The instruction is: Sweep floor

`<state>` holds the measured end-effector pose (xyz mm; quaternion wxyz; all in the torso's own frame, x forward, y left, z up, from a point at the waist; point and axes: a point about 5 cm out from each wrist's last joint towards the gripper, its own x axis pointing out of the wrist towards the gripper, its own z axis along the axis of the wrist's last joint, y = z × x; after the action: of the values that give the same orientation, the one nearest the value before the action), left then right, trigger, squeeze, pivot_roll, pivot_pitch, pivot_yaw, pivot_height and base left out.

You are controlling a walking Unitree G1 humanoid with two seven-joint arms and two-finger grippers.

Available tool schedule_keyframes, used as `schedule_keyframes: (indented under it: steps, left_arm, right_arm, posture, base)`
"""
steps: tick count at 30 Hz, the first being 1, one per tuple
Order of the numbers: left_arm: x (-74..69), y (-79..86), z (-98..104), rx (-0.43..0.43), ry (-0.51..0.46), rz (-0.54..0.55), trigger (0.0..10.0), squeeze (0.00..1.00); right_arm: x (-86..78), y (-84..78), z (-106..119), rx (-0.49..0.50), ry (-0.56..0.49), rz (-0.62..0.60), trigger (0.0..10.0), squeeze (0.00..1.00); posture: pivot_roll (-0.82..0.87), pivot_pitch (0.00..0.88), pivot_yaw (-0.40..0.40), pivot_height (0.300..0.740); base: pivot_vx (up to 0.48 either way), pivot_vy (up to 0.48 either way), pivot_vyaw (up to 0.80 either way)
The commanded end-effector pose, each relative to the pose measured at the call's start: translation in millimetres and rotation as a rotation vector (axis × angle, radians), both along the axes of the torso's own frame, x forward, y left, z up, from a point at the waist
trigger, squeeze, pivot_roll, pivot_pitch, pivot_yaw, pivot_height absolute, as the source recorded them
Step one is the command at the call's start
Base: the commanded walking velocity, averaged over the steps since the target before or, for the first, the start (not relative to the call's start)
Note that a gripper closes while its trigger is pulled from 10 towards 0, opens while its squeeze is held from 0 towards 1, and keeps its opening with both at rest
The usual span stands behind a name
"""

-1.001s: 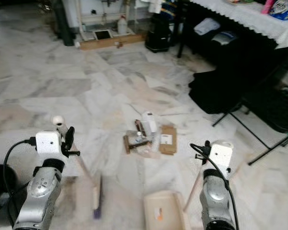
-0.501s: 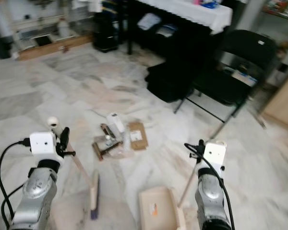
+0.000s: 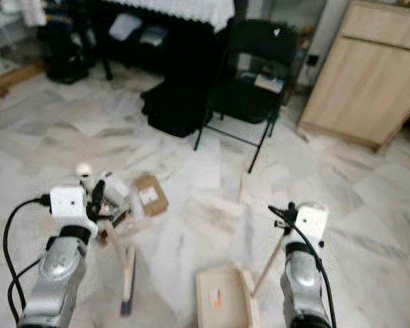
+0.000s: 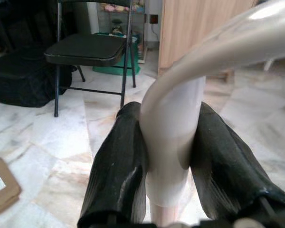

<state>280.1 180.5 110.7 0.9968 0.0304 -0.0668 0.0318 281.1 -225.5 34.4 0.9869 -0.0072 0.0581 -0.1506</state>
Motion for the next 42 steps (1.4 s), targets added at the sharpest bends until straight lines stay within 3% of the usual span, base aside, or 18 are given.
schedule_keyframes:
  steps: [1,10,14,26,37,42]
  left_arm:
    - [0.9,0.4,10.5,0.014,-0.052,-0.004,10.0,0.0]
    - [1.9,0.3,10.1,-0.006,-0.042,-0.002,10.0,0.0]
    - [2.0,0.7,9.8,-0.005,-0.038,-0.002,10.0,0.0]
    - [2.9,0.5,10.4,-0.006,-0.038,-0.003,10.0,0.0]
    - [3.1,0.7,11.1,-0.005,-0.042,-0.002,10.0,0.0]
    - [3.4,0.2,11.6,-0.006,-0.044,-0.002,10.0,0.0]
  right_arm:
    - [6.5,4.2,10.7,-0.012,-0.06,0.017,10.0,0.0]
    - [6.1,4.7,9.4,0.007,-0.057,0.011,10.0,0.0]
    - [6.5,5.0,9.3,0.016,-0.057,0.009,10.0,0.0]
    - [7.4,7.0,9.3,0.013,-0.056,0.016,10.0,0.0]
    - [7.7,7.7,8.5,0.017,-0.054,0.017,10.0,0.0]
    - [8.0,8.3,9.7,0.006,-0.062,0.024,10.0,0.0]
  posture:
    - [0.05,0.043,-0.03,0.74]
    - [0.05,0.042,-0.029,0.74]
    - [0.05,0.041,-0.029,0.74]
    - [0.06,0.041,-0.03,0.74]
    - [0.06,0.042,-0.032,0.74]
    - [0.06,0.042,-0.033,0.74]
  base:
    - [0.0,0.0,0.0]
    - [0.0,0.0,0.0]
    - [0.0,0.33,-0.74]
    - [0.0,0.331,0.0]
    - [0.0,0.331,-0.72]
    - [0.0,0.329,0.0]
